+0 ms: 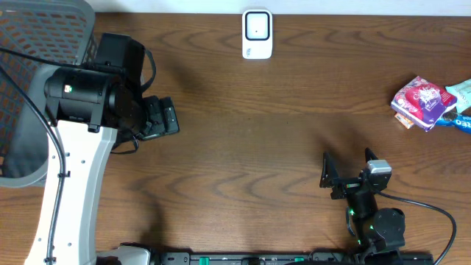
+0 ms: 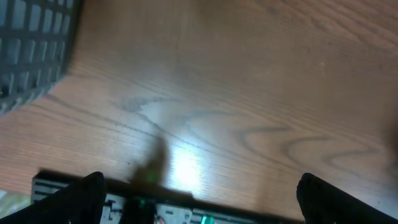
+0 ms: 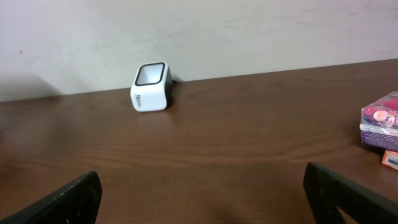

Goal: Scan the item barcode

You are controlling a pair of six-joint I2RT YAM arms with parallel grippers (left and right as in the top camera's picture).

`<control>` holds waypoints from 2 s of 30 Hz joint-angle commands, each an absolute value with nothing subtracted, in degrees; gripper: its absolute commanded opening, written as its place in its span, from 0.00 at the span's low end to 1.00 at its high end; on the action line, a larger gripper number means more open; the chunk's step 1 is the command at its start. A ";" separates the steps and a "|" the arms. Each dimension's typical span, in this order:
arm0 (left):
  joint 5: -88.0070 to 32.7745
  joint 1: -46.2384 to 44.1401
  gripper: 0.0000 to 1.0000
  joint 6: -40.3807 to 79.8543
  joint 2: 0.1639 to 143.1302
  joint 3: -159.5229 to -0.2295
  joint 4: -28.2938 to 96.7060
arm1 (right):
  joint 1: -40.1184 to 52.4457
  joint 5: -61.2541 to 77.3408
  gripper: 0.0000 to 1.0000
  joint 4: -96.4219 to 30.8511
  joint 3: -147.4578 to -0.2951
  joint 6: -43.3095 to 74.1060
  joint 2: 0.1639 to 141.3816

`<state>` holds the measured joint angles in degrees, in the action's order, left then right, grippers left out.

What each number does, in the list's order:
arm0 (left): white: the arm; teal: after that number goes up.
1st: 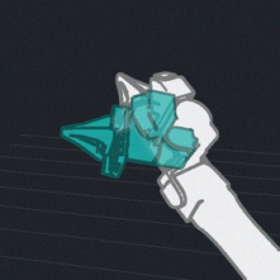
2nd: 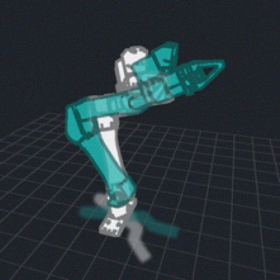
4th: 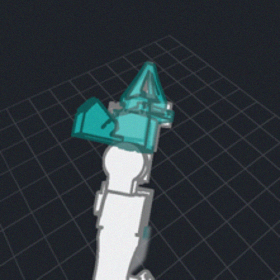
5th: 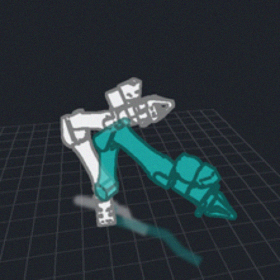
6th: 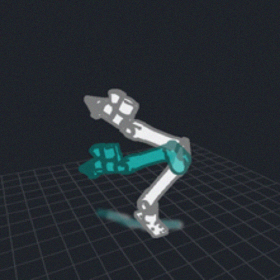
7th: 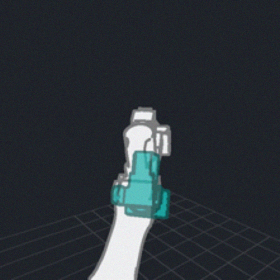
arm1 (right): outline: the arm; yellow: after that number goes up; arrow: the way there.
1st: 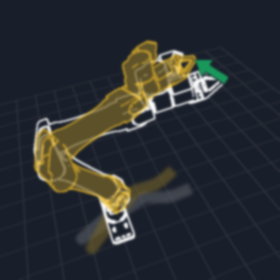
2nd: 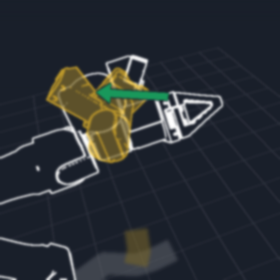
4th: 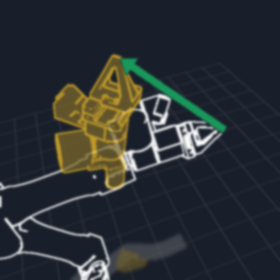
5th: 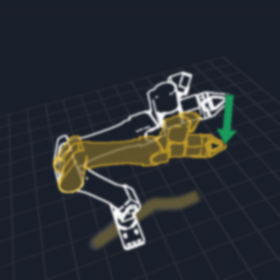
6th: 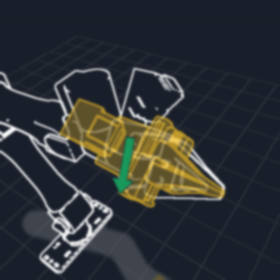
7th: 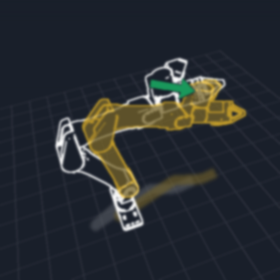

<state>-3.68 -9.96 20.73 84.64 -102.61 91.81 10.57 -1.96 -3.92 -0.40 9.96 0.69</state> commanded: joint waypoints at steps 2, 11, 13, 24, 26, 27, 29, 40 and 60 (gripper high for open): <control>-9.98 -9.82 0.98 20.60 84.97 -102.61 93.95 | 10.15 -2.48 0.99 -4.10 -0.32 9.13 0.32; -9.85 -9.82 0.98 20.60 84.97 -102.61 94.02 | 10.15 -2.48 0.99 -4.10 -0.32 9.13 0.32; -9.87 -9.82 0.98 20.60 84.97 -102.61 94.02 | 10.15 -2.48 0.99 -4.10 -0.32 9.13 0.32; -9.85 -9.82 0.98 20.60 84.97 -102.61 94.06 | 10.15 -2.48 0.99 -4.10 -0.32 9.13 0.32; -9.82 -9.82 0.98 20.58 84.97 -102.61 94.02 | 10.15 -2.48 0.99 -4.10 -0.32 9.13 0.32; -9.61 -9.82 0.98 20.58 84.97 -102.61 94.04 | 10.15 -2.48 0.99 -4.10 -0.32 9.13 0.32; -9.02 -9.82 0.98 20.23 84.97 -102.61 94.04 | 10.17 -2.48 0.99 -4.10 -0.32 9.13 0.32; -6.57 -9.76 0.98 20.16 82.19 -102.56 92.31 | 10.15 -2.48 0.99 -4.10 -0.32 9.13 0.32; -17.54 -9.76 0.98 0.01 37.47 -40.23 34.06 | 10.15 -2.48 0.99 -4.10 -0.32 9.15 0.32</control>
